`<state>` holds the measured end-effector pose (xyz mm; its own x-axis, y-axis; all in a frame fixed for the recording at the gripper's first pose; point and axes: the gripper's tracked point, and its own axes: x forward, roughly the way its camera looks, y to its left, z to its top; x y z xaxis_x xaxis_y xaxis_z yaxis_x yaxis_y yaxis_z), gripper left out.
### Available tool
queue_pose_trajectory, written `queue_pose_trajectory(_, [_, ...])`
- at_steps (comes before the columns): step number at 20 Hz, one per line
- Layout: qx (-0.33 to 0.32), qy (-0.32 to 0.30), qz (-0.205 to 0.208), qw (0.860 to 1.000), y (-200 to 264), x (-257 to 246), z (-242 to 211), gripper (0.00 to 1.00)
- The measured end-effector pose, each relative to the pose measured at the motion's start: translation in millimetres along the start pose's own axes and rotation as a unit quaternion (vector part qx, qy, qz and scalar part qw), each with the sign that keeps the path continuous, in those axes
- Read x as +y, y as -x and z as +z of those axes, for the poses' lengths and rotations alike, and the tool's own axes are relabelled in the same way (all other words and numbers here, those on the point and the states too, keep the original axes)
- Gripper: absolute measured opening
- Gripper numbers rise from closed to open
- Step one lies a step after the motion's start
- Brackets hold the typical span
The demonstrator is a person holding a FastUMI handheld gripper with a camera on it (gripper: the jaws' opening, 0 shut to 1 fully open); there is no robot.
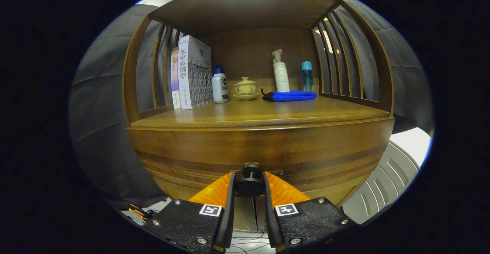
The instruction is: Pull open the drawer, take out the items inside it, and place them on the countertop above the cabinet.
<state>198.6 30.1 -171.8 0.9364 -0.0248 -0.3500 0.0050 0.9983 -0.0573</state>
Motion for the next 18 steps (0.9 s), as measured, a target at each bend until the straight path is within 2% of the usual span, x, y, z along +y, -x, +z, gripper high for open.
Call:
queue_pose_trajectory(11, [0.003,-0.006,-0.005,1.000,33,3,-9,0.36])
queue_pose_trajectory(18, [0.002,0.013,0.001,1.000,67,6,-18,0.37])
